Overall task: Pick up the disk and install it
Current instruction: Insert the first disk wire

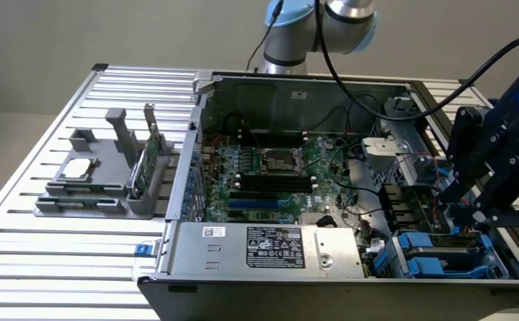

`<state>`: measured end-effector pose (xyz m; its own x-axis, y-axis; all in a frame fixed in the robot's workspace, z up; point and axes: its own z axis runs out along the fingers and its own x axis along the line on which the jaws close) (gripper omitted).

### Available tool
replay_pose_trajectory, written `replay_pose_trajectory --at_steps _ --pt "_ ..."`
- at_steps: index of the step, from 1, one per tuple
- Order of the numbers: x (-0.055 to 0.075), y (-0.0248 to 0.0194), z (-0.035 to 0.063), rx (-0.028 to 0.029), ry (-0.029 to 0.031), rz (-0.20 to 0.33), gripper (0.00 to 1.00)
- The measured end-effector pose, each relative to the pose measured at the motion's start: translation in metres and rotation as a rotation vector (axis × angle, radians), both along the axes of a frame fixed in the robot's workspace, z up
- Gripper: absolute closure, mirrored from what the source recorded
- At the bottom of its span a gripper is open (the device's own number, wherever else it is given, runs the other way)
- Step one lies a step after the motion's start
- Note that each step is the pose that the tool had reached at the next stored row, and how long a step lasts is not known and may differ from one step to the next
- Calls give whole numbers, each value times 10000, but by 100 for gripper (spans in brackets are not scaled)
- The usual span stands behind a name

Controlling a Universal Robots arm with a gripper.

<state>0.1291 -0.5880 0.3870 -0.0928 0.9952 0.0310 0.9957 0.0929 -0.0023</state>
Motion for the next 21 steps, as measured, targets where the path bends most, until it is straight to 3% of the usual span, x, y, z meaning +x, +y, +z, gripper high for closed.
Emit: replay_pose_trajectory --at_steps 2,7,21 --pt "15 41 -3 -58 -6 -8 63" --pt "66 128 -15 -140 -12 -54 63" --pt "95 184 -158 -217 -43 -693 63"
